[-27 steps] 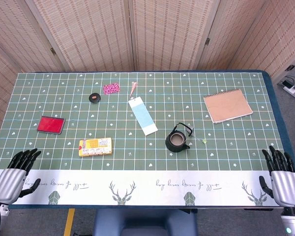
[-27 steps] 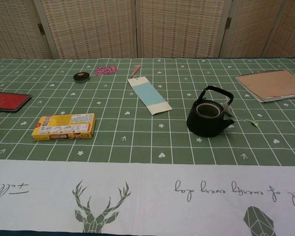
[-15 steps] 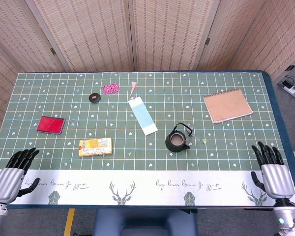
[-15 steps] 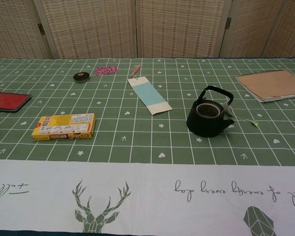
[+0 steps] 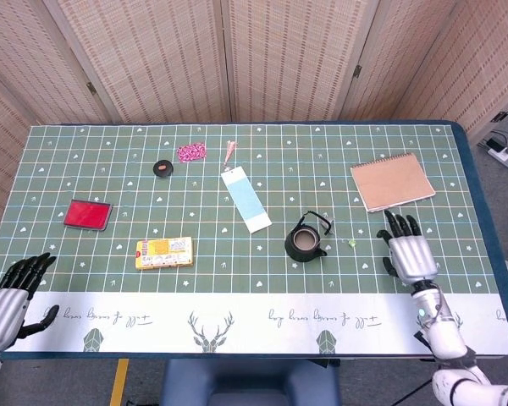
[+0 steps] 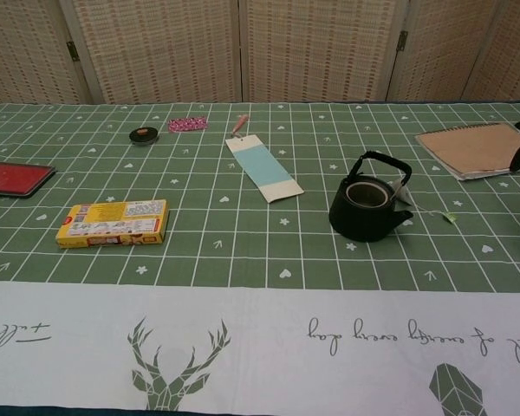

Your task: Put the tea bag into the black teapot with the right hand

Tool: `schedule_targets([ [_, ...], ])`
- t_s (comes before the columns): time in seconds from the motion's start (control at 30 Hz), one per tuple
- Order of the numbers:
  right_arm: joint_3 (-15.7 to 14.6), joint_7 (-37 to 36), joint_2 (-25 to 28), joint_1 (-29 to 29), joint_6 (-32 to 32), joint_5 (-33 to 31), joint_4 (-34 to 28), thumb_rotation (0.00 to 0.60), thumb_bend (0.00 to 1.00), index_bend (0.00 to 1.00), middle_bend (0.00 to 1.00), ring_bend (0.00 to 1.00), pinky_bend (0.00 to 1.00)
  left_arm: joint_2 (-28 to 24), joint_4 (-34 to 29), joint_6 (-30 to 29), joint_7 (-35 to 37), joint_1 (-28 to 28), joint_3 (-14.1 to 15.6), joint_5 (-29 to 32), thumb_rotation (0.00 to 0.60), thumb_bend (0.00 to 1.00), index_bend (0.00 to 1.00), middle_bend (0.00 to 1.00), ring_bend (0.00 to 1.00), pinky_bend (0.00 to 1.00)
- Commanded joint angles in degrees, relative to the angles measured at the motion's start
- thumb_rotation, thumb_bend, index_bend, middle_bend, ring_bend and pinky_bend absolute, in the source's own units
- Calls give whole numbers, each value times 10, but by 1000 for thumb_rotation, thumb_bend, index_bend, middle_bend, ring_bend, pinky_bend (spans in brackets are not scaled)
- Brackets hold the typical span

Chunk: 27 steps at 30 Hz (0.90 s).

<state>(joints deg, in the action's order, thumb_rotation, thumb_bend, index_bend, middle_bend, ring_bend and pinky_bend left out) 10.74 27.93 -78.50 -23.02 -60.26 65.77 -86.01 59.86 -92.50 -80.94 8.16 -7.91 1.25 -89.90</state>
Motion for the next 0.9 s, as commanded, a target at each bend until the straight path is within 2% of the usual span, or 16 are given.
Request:
schedule_targets([
  [0.03,20,16,-47,-37,35,-42,50,600,444,320,0,0,0,0,2,4,1,-2,-2,5,600,358,0,0,0,61],
  [0.23,22,2,-96,-64,62,-76,111,600,445,322,0,0,0,-4,3,-2,17,0,1,-4,600,358,0,0,0,66],
  [0.9,12,20,-164,-101,66,-120,188,600,445,360,0,0,0,-7,6,-2,29,-1,5,-12,600,358,0,0,0,66],
])
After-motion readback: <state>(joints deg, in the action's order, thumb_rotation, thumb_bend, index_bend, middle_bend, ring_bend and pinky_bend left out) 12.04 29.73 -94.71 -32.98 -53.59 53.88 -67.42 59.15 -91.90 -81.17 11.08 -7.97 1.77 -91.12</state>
